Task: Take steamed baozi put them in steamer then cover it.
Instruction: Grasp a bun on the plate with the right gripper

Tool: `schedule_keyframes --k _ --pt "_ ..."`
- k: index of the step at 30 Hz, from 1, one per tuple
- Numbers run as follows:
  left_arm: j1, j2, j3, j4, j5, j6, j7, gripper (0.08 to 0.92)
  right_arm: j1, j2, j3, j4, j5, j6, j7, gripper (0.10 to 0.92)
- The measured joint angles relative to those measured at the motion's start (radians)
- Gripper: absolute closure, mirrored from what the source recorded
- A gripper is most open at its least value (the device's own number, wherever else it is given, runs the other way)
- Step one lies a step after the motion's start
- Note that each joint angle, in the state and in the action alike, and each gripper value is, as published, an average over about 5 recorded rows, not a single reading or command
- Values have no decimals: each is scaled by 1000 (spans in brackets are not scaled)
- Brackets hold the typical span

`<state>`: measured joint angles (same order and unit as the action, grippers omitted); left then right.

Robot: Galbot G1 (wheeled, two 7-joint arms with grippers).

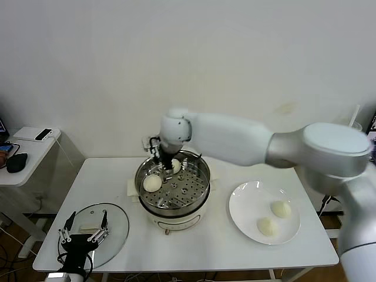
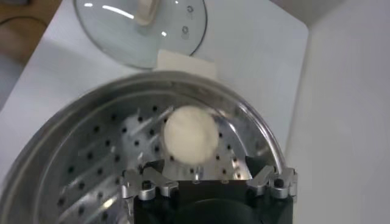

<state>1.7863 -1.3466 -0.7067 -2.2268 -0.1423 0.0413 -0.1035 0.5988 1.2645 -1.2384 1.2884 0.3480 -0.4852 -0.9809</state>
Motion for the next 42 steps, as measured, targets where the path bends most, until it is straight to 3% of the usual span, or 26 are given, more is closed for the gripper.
schedule_keyframes --k 12,22,31,42 --pt "9 7 -2 -4 -9 7 0 177 43 -450 -42 295 -125 68 -81 203" --pt "13 0 13 3 5 6 1 177 -195 -775 97 424 -293 126 -96 203" --pt "32 -8 13 6 20 1 -1 177 -551 -885 351 444 -408 158 -81 203" --pt "37 -13 0 15 25 1 -1 177 -783 -870 510 398 -475 180 -52 203"
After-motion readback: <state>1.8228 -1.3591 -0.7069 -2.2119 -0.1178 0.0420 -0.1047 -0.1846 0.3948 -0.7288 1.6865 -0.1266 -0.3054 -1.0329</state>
